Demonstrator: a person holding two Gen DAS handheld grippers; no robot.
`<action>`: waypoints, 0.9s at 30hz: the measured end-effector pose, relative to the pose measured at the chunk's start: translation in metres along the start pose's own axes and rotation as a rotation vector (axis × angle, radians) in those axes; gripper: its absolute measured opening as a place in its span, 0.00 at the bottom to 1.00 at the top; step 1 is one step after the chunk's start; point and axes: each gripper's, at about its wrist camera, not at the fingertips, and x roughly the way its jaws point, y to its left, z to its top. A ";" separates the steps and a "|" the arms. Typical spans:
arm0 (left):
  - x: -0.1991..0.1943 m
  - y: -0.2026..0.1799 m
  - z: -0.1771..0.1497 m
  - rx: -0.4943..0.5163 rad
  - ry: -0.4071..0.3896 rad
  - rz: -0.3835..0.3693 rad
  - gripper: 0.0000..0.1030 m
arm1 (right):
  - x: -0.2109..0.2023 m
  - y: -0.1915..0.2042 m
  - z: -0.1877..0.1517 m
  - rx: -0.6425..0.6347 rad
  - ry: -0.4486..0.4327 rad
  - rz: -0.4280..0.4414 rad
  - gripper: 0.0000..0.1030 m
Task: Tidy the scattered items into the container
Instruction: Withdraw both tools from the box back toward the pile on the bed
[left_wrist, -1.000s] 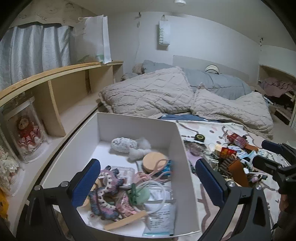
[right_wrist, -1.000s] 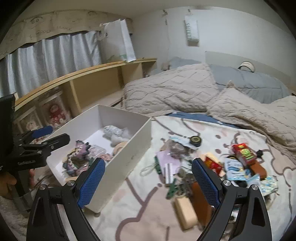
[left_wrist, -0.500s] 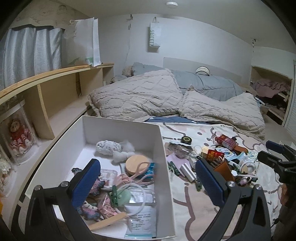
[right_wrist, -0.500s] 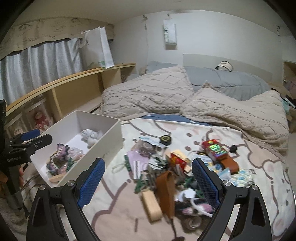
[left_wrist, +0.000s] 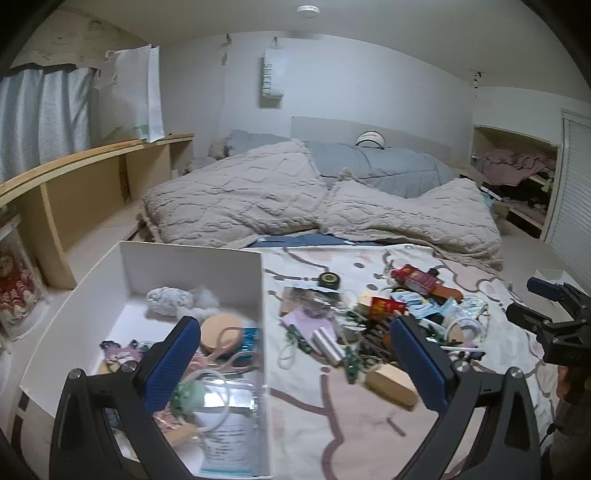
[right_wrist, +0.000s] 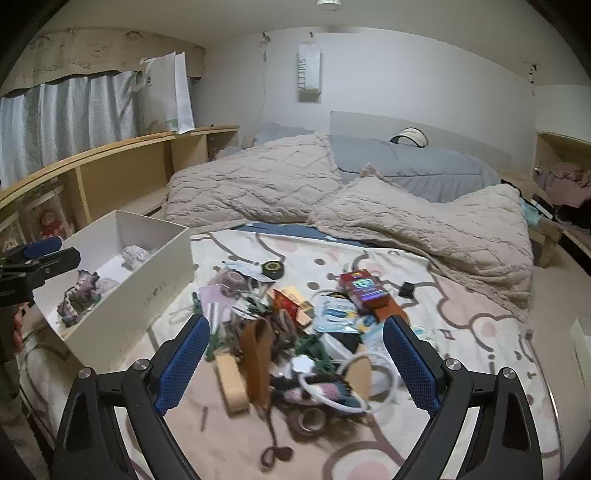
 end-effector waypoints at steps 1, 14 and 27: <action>0.000 -0.004 0.000 0.005 -0.003 -0.002 1.00 | -0.001 -0.003 -0.001 0.000 -0.001 -0.005 0.92; 0.002 -0.034 -0.004 -0.006 -0.070 -0.009 1.00 | -0.024 -0.045 -0.017 0.023 -0.059 -0.075 0.92; 0.002 -0.046 -0.014 -0.014 -0.133 0.000 1.00 | -0.031 -0.072 -0.034 0.049 -0.102 -0.118 0.92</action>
